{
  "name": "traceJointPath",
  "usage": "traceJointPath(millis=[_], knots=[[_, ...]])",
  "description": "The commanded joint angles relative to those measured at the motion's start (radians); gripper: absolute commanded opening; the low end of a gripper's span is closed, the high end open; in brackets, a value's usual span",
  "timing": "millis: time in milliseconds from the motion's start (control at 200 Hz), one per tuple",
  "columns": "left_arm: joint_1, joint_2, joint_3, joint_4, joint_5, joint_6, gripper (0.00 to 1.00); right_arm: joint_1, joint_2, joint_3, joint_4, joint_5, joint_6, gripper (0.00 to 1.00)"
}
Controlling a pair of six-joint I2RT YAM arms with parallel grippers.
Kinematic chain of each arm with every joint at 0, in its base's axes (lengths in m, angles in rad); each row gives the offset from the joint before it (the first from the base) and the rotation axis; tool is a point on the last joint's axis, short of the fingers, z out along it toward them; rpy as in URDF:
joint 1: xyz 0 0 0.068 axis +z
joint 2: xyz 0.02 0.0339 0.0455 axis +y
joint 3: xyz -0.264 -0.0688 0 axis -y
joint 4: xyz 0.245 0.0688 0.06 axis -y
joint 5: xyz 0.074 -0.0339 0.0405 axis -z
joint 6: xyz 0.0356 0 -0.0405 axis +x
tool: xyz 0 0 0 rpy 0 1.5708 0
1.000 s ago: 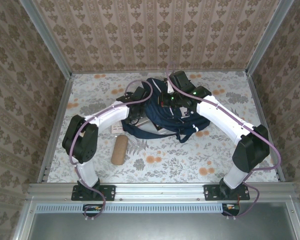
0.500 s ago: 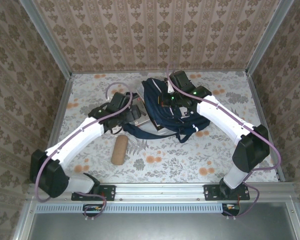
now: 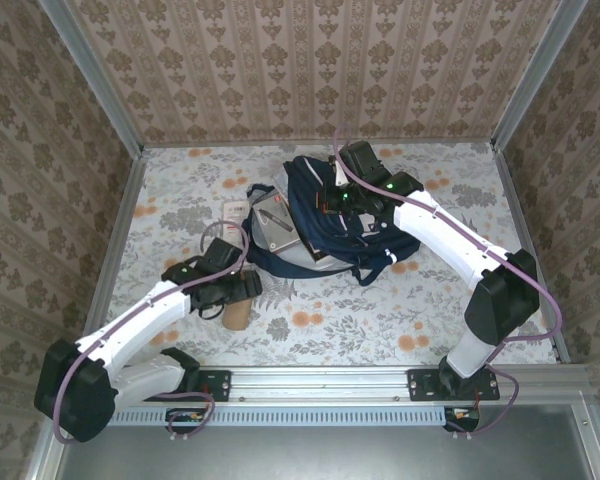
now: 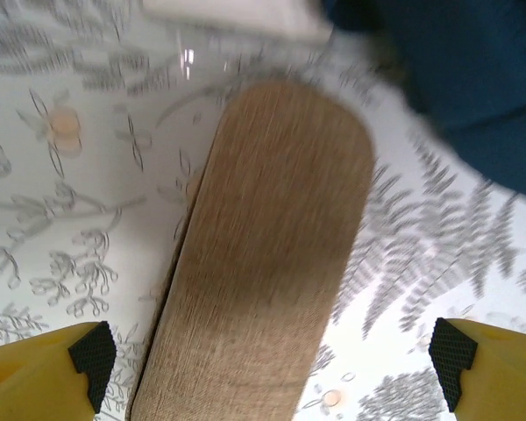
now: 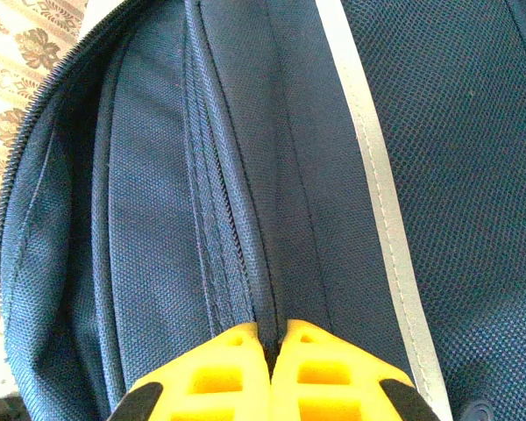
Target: Pack books, pencil case, and school supplies into a backpack
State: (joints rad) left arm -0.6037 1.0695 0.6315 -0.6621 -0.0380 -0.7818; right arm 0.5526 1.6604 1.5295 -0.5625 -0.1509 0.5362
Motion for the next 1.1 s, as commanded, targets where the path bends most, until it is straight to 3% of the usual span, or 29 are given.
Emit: traceJointPath(millis=[0, 255, 580, 710, 875, 1095], knots=[[-0.023, 0.011, -0.042, 0.019, 0.03, -0.003, 0.96, 0.0, -0.017, 0.018, 0.067, -0.034, 0.027, 0.02], [-0.066, 0.163, -0.039, 0.063, -0.015, 0.038, 0.91, 0.0, -0.01, 0.027, 0.064, -0.039, 0.035, 0.02], [-0.111, 0.189, -0.047, 0.051, -0.047, 0.029, 0.47, 0.0, -0.018, 0.021, 0.058, -0.043, 0.032, 0.03], [-0.124, 0.111, -0.013, -0.003, -0.049, 0.018, 0.41, -0.002, -0.026, 0.027, 0.056, -0.05, 0.027, 0.01], [-0.147, 0.015, 0.08, 0.017, -0.018, 0.033, 0.4, -0.005, -0.05, 0.033, 0.069, -0.071, 0.019, 0.01], [-0.157, 0.117, 0.239, 0.108, 0.025, 0.116, 0.4, -0.025, -0.076, 0.001, 0.108, -0.133, 0.033, 0.01]])
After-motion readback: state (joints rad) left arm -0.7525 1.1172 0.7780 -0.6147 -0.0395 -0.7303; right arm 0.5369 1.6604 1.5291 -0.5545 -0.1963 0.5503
